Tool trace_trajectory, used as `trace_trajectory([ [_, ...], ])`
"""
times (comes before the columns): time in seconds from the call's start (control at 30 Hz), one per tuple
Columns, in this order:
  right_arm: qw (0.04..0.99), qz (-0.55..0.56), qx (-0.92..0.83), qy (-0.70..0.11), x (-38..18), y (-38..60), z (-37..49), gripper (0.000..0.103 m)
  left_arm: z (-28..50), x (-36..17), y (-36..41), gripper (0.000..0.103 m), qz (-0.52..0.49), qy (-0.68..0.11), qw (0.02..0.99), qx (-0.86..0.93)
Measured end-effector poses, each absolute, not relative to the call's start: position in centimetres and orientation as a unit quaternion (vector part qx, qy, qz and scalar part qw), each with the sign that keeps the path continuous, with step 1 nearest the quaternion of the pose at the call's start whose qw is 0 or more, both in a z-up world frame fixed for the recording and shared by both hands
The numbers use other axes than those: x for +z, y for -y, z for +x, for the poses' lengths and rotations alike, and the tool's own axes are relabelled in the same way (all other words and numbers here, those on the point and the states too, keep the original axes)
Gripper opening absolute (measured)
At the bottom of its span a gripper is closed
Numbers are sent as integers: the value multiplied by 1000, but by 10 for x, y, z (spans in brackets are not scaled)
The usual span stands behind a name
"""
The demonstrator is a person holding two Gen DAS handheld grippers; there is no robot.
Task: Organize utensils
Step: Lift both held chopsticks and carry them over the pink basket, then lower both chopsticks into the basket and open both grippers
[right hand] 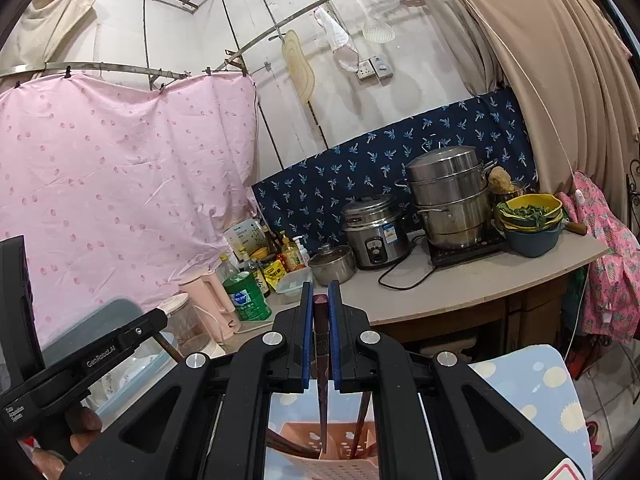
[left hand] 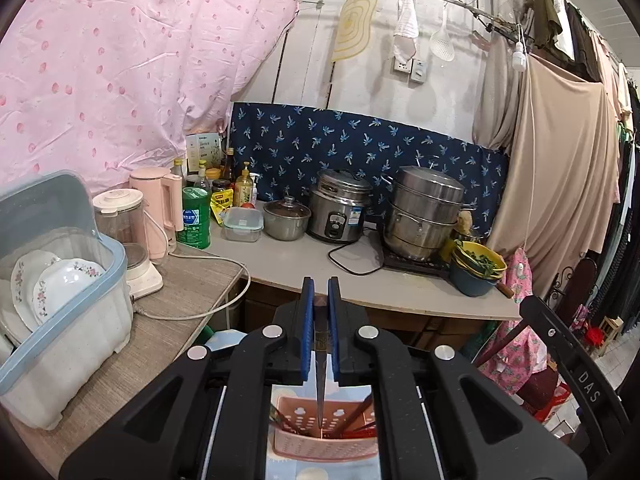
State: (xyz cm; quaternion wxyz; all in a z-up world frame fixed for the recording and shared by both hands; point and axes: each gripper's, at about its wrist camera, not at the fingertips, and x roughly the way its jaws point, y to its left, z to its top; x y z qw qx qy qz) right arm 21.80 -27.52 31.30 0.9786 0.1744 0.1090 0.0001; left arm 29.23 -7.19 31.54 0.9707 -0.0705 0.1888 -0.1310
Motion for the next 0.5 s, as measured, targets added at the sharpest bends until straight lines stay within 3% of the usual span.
trace_trajectory([
  [0.5, 961, 171, -14, -218, 213, 273, 288, 7, 347, 227, 84, 7, -56, -273, 953, -120],
])
